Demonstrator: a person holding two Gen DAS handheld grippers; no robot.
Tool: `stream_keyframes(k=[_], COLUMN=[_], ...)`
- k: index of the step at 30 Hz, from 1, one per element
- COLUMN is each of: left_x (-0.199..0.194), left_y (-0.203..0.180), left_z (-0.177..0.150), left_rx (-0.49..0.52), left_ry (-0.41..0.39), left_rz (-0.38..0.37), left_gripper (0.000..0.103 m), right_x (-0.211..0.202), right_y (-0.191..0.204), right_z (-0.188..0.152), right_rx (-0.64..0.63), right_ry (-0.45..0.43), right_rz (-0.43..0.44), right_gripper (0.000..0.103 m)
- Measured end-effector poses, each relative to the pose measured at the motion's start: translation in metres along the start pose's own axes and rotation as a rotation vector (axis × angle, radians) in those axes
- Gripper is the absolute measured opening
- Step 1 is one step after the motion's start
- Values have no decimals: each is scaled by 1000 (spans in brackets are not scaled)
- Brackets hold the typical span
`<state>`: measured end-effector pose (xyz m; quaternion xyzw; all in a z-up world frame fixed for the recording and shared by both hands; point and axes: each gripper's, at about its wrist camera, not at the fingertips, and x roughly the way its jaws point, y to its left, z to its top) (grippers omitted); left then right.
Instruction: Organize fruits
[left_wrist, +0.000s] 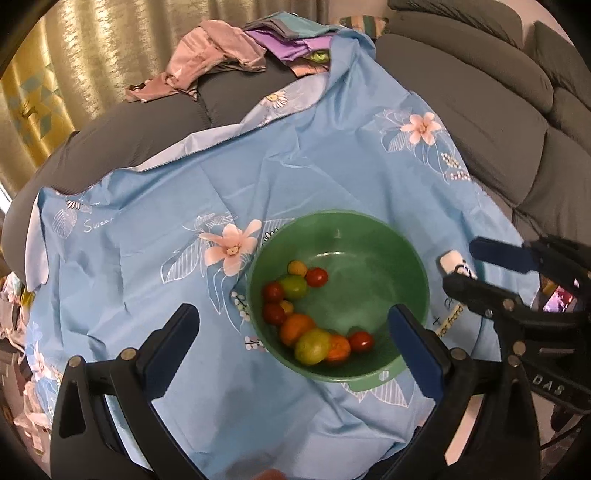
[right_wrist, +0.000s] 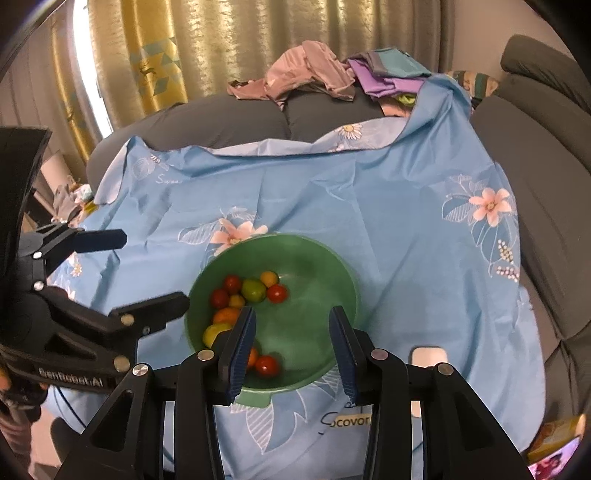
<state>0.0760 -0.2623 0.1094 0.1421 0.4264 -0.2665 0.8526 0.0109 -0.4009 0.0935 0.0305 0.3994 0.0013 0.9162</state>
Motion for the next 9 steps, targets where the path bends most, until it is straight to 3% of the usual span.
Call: stream_keyframes(k=[9], left_x=[-10], left_y=[3], left_z=[6], left_rx=[-18], left_ry=[-18], left_rz=[46], left_gripper=[102], right_x=[-7], right_y=[2], right_z=[2], right_rx=[-16], right_ry=[-13], right_rz=[6], right_gripper=[42])
